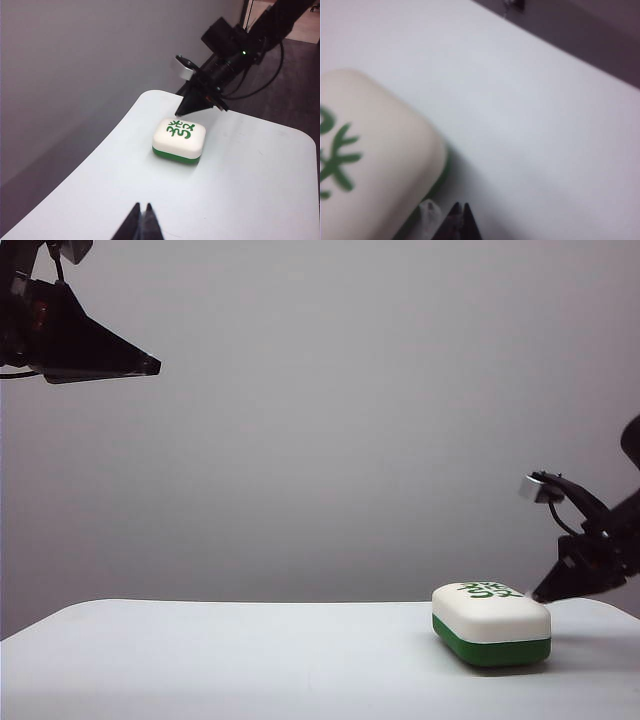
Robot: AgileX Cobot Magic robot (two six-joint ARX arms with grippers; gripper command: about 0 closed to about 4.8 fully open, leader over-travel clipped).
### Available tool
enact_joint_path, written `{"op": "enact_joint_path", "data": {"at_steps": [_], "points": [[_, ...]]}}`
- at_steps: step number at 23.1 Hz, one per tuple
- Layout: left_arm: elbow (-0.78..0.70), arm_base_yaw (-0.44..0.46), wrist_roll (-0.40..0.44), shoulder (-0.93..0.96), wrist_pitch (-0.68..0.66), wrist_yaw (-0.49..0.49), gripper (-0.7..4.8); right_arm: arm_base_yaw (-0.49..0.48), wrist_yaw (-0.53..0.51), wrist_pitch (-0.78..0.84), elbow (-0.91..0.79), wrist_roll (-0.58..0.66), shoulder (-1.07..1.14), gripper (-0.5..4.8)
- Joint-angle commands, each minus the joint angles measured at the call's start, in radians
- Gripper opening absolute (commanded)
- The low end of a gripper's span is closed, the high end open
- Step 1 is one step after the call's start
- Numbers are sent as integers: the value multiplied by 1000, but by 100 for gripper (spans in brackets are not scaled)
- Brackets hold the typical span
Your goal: Move the foam mahjong from the right side of the table to the left side of the table.
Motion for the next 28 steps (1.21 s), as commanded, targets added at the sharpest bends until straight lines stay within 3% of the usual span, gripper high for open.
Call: {"op": "enact_joint_path", "data": {"at_steps": [1, 20, 28], "points": [[4, 0, 5, -1, 8, 6, -6, 14, 6, -81, 47, 3, 21, -5], [2, 1, 19, -1, -42, 7, -6, 209, 0, -171, 57, 62, 42, -5], [2, 1, 11, -2, -63, 8, -6, 227, 53, -225, 57, 64, 26, -5]]}}
